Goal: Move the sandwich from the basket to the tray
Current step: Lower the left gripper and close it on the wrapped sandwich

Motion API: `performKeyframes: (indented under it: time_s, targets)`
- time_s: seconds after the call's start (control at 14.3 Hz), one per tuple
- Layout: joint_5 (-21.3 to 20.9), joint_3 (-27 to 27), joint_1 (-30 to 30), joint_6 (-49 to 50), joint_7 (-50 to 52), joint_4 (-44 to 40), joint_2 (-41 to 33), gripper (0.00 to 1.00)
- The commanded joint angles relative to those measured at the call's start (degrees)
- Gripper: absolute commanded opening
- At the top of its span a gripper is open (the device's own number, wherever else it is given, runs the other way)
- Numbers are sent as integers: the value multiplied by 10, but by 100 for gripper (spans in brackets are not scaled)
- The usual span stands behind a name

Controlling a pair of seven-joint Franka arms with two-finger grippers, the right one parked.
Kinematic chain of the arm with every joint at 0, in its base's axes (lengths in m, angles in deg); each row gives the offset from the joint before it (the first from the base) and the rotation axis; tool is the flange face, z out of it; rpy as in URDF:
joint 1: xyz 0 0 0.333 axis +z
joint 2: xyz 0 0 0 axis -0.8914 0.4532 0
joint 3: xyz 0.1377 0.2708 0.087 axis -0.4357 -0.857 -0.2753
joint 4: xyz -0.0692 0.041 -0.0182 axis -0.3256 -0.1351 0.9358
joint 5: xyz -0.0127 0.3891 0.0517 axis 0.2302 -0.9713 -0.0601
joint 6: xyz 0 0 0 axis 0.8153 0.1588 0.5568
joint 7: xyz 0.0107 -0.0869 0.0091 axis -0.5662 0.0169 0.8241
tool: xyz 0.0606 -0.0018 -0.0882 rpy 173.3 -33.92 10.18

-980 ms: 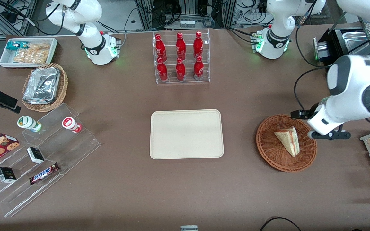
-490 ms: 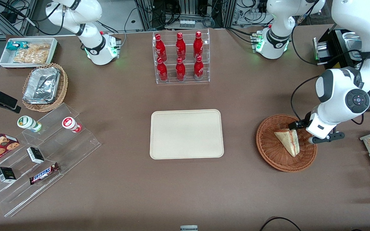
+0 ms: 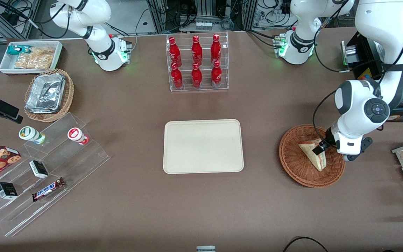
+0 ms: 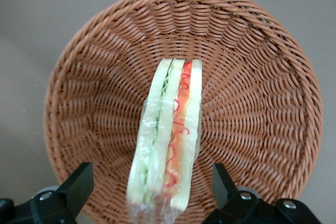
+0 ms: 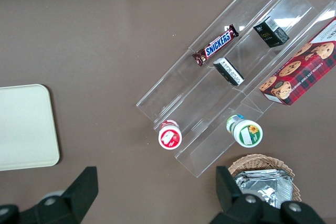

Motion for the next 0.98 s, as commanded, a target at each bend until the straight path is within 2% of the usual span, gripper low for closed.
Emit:
performKeyframes:
  time_s: [0.0, 0.21, 0.35, 0.42, 0.56, 0.63, 0.7, 0.91]
  targets:
    - [0, 0, -1, -22, 23, 0, 20, 100]
    - [0, 3, -2, -22, 25, -2, 32, 99]
    - [1, 3, -3, -16, 29, -4, 33, 94]
    - [1, 3, -5, -15, 36, -4, 35, 83]
    - [1, 3, -18, -14, 52, -9, 42, 30]
    - [-1, 3, -19, -13, 47, -11, 40, 14]
    - [-6, 3, -20, -2, 34, -17, 37, 9]
    - [-6, 3, -19, 104, -102, -80, 29, 8]
